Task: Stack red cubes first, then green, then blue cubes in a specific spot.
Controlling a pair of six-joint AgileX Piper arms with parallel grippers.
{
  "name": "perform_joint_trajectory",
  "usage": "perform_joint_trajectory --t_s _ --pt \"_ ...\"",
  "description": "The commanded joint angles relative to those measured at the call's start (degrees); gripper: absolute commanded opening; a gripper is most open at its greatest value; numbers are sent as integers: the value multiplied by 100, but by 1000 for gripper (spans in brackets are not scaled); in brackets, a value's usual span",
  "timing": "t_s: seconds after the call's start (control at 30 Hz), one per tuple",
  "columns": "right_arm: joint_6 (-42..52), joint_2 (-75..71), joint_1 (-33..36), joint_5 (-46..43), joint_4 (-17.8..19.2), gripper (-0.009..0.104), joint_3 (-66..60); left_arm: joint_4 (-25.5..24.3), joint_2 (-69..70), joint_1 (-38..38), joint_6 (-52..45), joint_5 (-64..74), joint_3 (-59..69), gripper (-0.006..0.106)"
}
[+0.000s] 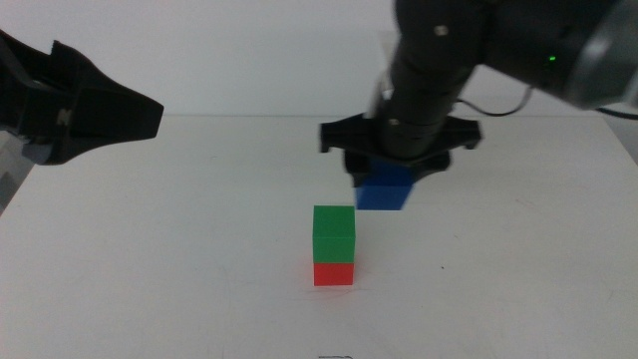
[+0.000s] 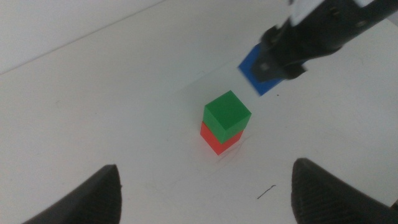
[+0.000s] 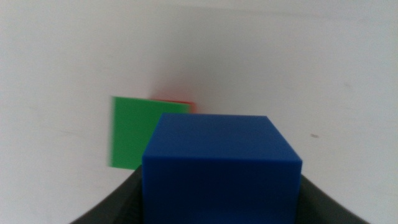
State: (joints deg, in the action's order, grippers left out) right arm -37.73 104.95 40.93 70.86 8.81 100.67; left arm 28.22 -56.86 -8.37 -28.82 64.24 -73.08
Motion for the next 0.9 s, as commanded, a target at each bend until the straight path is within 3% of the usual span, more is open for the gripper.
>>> perform_joint_trajectory --t_s 0.0,0.87 --pt "-112 -80 119 369 89 -1 454 250 62 -8 0 -316 -129 94" --pt "-560 669 397 305 -13 -1 811 245 62 -8 0 -316 -129 94"
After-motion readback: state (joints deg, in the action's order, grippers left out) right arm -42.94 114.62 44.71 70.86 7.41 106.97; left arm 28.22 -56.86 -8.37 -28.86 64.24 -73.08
